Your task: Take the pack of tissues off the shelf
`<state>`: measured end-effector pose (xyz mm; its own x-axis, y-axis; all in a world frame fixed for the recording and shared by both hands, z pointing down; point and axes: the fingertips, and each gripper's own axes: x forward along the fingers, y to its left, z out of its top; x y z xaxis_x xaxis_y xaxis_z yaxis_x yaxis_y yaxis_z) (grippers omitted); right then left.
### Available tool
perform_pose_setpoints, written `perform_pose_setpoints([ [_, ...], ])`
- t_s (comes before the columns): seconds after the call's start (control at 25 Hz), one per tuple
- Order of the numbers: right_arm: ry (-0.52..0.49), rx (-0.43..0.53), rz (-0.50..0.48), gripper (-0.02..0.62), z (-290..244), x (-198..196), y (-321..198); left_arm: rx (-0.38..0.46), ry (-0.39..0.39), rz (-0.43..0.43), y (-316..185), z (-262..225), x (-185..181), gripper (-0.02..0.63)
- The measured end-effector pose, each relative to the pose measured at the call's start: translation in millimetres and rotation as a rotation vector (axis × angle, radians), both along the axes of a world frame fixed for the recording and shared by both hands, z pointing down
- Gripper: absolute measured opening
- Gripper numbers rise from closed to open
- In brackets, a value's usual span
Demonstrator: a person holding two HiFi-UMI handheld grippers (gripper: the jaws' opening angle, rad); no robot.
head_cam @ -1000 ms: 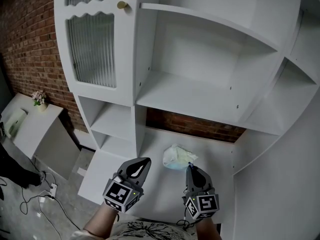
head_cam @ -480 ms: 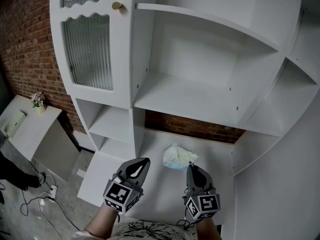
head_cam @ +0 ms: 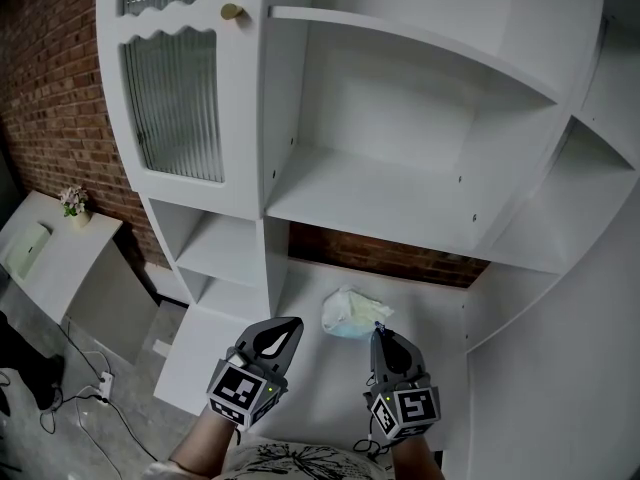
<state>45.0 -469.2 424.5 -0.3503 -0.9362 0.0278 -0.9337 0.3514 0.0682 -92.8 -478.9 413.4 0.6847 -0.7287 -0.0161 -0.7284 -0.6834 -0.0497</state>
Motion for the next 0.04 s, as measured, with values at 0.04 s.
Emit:
perform_pose_setpoints([
  [0.04, 0.001, -0.001, -0.002, 0.008, 0.5, -0.4, -0.6, 0.001, -0.001, 0.003, -0.2, -0.3, 0.5, 0.014],
])
